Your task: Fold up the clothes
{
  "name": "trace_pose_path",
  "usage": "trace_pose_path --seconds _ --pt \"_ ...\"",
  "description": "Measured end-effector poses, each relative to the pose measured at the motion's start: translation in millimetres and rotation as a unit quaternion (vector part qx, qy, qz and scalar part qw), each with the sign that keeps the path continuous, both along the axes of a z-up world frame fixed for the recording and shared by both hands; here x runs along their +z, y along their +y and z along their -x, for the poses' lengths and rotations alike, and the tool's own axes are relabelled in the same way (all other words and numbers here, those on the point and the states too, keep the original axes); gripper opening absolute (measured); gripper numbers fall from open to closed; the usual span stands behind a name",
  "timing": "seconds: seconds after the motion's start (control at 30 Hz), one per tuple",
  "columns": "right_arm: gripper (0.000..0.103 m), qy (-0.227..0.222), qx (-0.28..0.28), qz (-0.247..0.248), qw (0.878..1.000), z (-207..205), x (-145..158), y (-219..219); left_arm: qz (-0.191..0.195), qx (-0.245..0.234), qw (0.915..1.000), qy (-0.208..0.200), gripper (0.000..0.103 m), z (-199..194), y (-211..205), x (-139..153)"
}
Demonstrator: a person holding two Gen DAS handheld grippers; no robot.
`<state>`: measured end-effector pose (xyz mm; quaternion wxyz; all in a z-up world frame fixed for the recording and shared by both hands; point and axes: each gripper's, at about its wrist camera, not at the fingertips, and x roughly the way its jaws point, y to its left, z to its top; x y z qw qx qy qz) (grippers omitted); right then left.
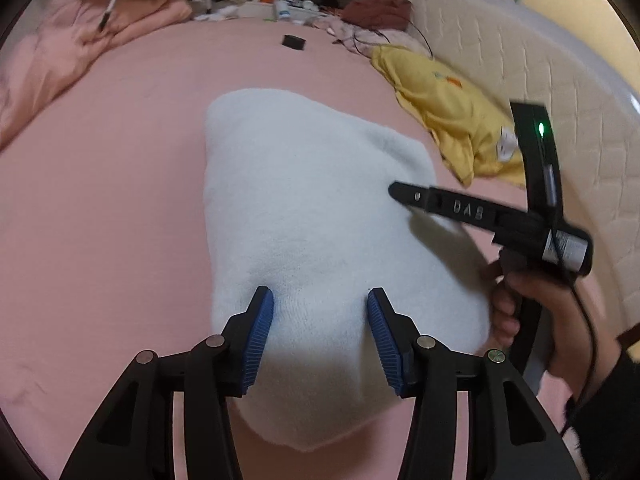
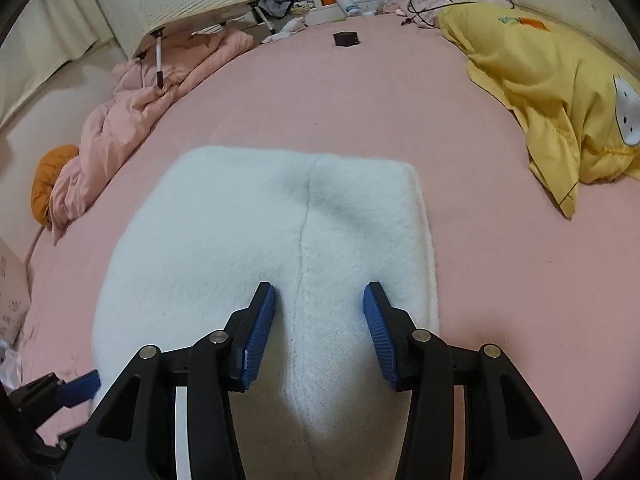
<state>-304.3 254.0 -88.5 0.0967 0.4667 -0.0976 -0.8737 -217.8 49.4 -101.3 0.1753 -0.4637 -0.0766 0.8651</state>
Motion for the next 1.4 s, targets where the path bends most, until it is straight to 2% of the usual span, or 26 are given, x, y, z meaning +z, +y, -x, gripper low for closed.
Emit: trace_pose_path --seconds 0.07,0.13,0.2,0.23,0.3,0.37,0.47,0.5,0.53,0.63,0.7,0.73,0.8,0.87,0.9,1.0,1.13,1.2,1.27,1.3,1.4 --pt "0.047 -0.01 -0.008 -0.005 1.0 2 14 -3 -0.015 0.003 0.9999 -0.006 0.05 -2 -8 5" --pt "0.048 0.04 0.003 0.012 0.999 0 43 -8 -0.047 0.011 0.9988 0.001 0.05 -11 -19 18" --pt "0.049 0.087 0.048 0.013 0.995 4 71 -26 -0.068 0.013 0.9976 0.005 0.051 -20 -25 26" --pt "0.051 0.083 0.076 0.014 0.994 13 75 -36 -0.068 0.007 0.9977 0.0 0.05 -23 -25 24" --pt "0.051 0.04 0.13 0.01 0.991 37 69 -63 -0.067 -0.001 0.9977 -0.012 0.05 -26 -24 14" --pt "0.051 0.01 0.155 -0.001 0.988 56 51 -87 -0.061 0.002 0.998 -0.019 0.05 -25 -22 4" --pt "0.052 -0.045 0.162 -0.006 0.986 77 11 -107 -0.067 0.013 0.9973 -0.027 0.051 -21 -23 -2" --pt "0.055 -0.062 0.159 -0.01 0.985 80 -3 -109 -0.065 0.015 0.9974 -0.028 0.051 -17 -21 -2" --pt "0.056 -0.07 0.15 -0.003 0.986 81 -13 -107 -0.064 0.016 0.9973 -0.031 0.051 -14 -22 -2" --pt "0.057 -0.056 0.132 0.012 0.99 79 -19 -103 -0.066 0.016 0.9971 -0.035 0.051 -11 -24 -5" --pt "0.057 -0.057 0.136 0.004 0.989 80 -12 -103 -0.053 0.009 0.998 -0.031 0.051 -11 -21 -4" --pt "0.057 -0.049 0.132 0.003 0.99 77 -4 -101 -0.056 0.009 0.9979 -0.03 0.051 -12 -22 -2" --pt "0.058 0.007 0.098 0.002 0.995 56 26 -84 -0.07 0.01 0.9971 -0.028 0.051 -15 -27 3" --pt "0.058 0.056 0.073 -0.002 0.996 20 50 -59 -0.093 0.021 0.9952 -0.02 0.051 -21 -35 12" --pt "0.058 0.061 0.066 -0.011 0.996 5 56 -52 -0.1 0.025 0.9946 -0.015 0.051 -24 -39 16" --pt "0.058 0.059 0.057 -0.021 0.996 -48 48 -28 -0.088 0.029 0.9947 -0.045 0.051 -19 -38 4" --pt "0.058 0.039 0.051 -0.071 0.995 -71 10 -19 -0.072 0.032 0.9945 -0.07 0.051 -12 -31 -16" --pt "0.06 0.075 0.037 -0.057 0.995 -78 -3 -10 -0.044 0.021 0.997 -0.06 0.052 -12 -22 -17" --pt "0.06 0.074 0.029 -0.059 0.995 -78 3 -12 -0.01 0.004 0.9986 -0.052 0.052 -17 -15 -11" --pt "0.06 0.073 0.025 -0.06 0.995 -78 7 -13 -0.007 0.0 0.9987 -0.051 0.052 -20 -16 -6" --pt "0.061 0.102 0.009 -0.054 0.993 -99 31 -12 -0.036 0.015 0.9985 -0.039 0.052 -24 -29 11"
